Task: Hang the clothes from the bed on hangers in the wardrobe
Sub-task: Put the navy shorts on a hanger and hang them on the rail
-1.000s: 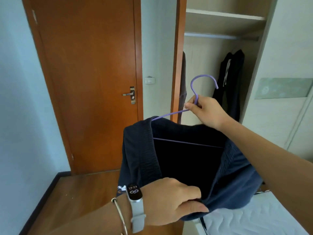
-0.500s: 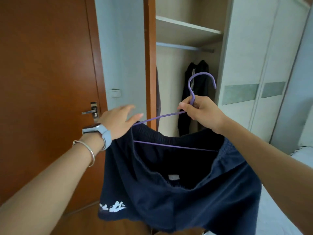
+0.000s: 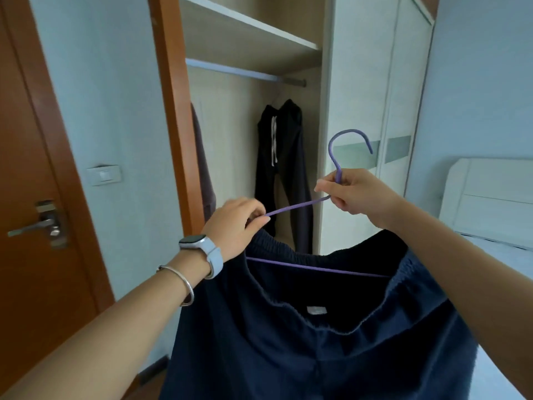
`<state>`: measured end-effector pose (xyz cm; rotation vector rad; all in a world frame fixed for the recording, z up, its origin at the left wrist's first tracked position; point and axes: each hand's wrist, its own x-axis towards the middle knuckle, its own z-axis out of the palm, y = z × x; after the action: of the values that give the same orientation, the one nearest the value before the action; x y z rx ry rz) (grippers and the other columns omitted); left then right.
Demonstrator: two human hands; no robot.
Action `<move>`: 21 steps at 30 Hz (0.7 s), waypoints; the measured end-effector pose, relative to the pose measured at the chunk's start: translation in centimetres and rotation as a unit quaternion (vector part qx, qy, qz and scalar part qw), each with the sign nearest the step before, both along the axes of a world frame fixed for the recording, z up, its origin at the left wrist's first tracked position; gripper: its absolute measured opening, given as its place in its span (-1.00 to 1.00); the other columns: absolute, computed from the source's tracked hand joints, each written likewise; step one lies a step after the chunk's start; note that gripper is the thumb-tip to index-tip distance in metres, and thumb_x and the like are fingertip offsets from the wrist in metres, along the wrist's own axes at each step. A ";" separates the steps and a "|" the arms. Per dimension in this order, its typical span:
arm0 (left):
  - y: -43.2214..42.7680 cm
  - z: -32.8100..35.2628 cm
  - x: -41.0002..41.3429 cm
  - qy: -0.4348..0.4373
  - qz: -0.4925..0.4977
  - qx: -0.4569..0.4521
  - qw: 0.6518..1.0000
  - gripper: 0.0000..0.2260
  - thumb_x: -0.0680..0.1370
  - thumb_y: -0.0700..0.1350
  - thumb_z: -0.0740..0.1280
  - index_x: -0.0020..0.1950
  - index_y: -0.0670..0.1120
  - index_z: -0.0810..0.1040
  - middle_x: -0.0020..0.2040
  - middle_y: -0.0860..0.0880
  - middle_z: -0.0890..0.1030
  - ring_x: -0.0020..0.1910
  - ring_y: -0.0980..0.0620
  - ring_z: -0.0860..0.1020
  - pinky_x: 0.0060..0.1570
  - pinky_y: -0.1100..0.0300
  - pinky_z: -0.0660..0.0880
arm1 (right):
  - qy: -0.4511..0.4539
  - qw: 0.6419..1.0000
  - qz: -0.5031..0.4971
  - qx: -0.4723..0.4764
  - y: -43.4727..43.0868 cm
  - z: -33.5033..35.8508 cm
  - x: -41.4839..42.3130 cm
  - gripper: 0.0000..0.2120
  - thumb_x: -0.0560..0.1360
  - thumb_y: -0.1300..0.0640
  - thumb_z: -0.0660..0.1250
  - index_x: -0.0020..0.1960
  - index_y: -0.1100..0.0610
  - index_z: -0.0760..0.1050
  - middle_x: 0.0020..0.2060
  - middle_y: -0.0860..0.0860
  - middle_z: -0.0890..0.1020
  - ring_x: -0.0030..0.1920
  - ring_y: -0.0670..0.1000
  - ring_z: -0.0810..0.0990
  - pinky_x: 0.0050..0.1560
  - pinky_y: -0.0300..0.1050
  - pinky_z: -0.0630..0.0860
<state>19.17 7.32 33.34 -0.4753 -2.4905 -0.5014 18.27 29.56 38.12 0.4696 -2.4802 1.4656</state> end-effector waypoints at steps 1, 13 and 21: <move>0.6 0.1 -1.4 0.013 -0.007 -0.001 1.000 -0.76 0.55 0.00 0.22 0.14 -0.07 0.52 0.13 -0.03 0.54 0.14 -0.04 0.46 0.16 0.07 0.40 | -0.019 1.000 -0.022 -0.010 0.6 0.0 -0.8 -0.82 0.53 0.11 0.26 -0.16 0.18 0.55 -0.58 -0.05 0.36 -0.64 -0.17 0.25 -0.61 -0.42 0.20; 6.8 -0.4 -10.5 -0.083 -0.247 0.104 0.960 -0.75 0.54 0.05 0.22 0.03 -0.06 0.59 -0.22 0.08 0.47 -0.27 0.23 0.41 -0.09 0.37 0.33 | -0.114 0.927 -0.107 -0.342 0.3 1.3 -10.2 -0.91 0.56 0.22 0.21 -0.09 0.20 0.46 -0.38 0.08 0.47 -0.39 -0.04 0.46 -0.48 -0.35 0.50; 3.6 1.8 -15.8 -0.269 -0.183 -0.033 0.945 -0.55 0.45 0.29 0.20 0.07 -0.05 0.50 -0.18 0.05 0.53 -0.16 0.06 0.53 -0.12 0.23 0.45 | 0.036 0.971 -0.228 -0.060 -3.1 2.4 -18.4 -0.78 0.55 0.19 0.21 0.12 0.25 0.53 -0.34 0.09 0.57 -0.34 0.02 0.55 -0.25 -0.21 0.59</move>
<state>3.33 10.91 35.14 -0.9456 -2.9570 -0.7806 -0.14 26.45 40.52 -0.0700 -2.2270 1.3654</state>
